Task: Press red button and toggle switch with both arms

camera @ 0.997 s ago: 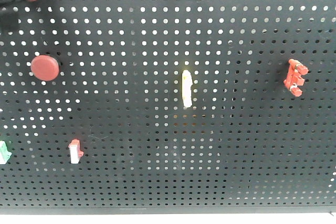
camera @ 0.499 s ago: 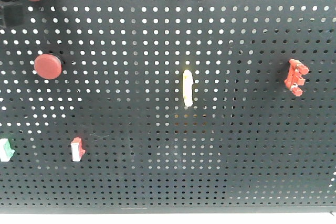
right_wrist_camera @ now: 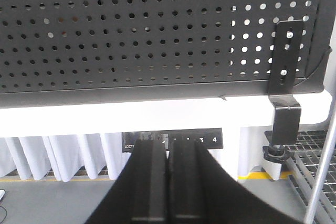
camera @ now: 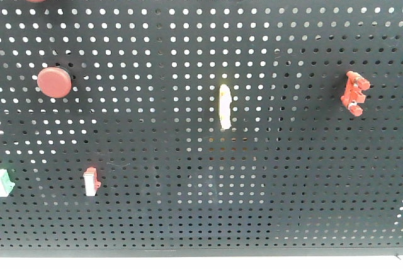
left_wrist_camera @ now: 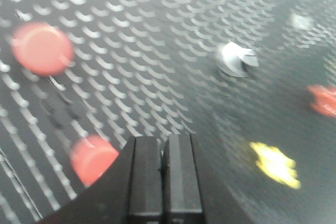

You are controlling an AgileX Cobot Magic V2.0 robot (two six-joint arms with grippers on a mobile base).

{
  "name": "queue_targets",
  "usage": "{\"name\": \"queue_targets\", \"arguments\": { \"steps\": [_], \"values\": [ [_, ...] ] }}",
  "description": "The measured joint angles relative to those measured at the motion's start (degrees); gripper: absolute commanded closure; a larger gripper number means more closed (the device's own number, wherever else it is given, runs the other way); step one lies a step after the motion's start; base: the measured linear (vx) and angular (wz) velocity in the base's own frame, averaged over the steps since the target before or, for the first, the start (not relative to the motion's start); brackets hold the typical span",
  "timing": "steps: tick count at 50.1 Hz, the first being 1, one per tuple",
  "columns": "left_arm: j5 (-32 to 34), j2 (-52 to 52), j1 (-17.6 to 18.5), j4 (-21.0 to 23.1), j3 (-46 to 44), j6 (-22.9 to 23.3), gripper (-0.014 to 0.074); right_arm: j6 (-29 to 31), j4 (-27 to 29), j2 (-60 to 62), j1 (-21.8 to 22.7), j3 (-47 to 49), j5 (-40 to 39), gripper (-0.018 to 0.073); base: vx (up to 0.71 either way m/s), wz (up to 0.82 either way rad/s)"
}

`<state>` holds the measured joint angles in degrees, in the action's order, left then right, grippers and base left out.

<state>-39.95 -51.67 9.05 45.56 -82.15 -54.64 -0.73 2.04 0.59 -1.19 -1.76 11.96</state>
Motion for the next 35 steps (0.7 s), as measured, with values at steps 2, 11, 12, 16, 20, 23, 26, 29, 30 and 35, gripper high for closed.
{"name": "queue_targets", "arguments": {
  "steps": [2,11,12,16,20,23,26,29,30,35],
  "values": [
    [0.0,1.6,0.0,-0.1,3.0,0.0,0.0595,0.0,0.0,0.0,0.0,0.0,0.0,0.0559,0.00,0.00],
    [3.0,8.0,0.0,-0.3,17.2,1.4,0.0595,0.0,0.0,0.0,0.0,0.0,0.0,0.0559,0.00,0.00],
    [3.6,8.8,0.0,-0.3,18.7,1.6,0.0595,0.0,0.0,0.0,0.0,0.0,0.0,0.0559,0.00,0.00],
    [5.9,11.2,0.0,-0.4,24.1,2.6,0.0595,0.0,0.0,0.0,0.0,0.0,0.0,0.0559,0.00,0.00],
    [8.1,13.1,0.0,-0.4,27.7,3.7,0.0595,0.0,0.0,0.0,0.0,0.0,0.0,0.0559,0.00,0.00],
    [8.9,14.0,0.0,-0.4,28.8,3.9,0.0595,0.0,0.0,0.0,0.0,0.0,-0.1,0.0559,0.00,0.00],
    [9.5,14.4,0.0,-0.2,29.1,4.1,0.0595,0.0,0.0,0.0,0.0,0.0,-1.2,0.0559,0.00,0.00],
    [10.1,14.5,0.0,-0.2,29.2,4.1,0.0595,-0.2,0.3,0.0,0.0,-0.1,-4.7,0.0559,0.00,0.00],
    [10.2,14.5,0.0,-0.2,29.2,4.1,0.0595,-0.5,0.6,0.0,0.0,-0.1,-6.5,0.0559,0.00,0.00],
    [10.7,14.5,0.0,-0.2,29.2,4.1,0.0595,-2.3,3.2,0.0,0.0,1.3,-11.5,0.0559,0.00,0.00]
  ]
}}
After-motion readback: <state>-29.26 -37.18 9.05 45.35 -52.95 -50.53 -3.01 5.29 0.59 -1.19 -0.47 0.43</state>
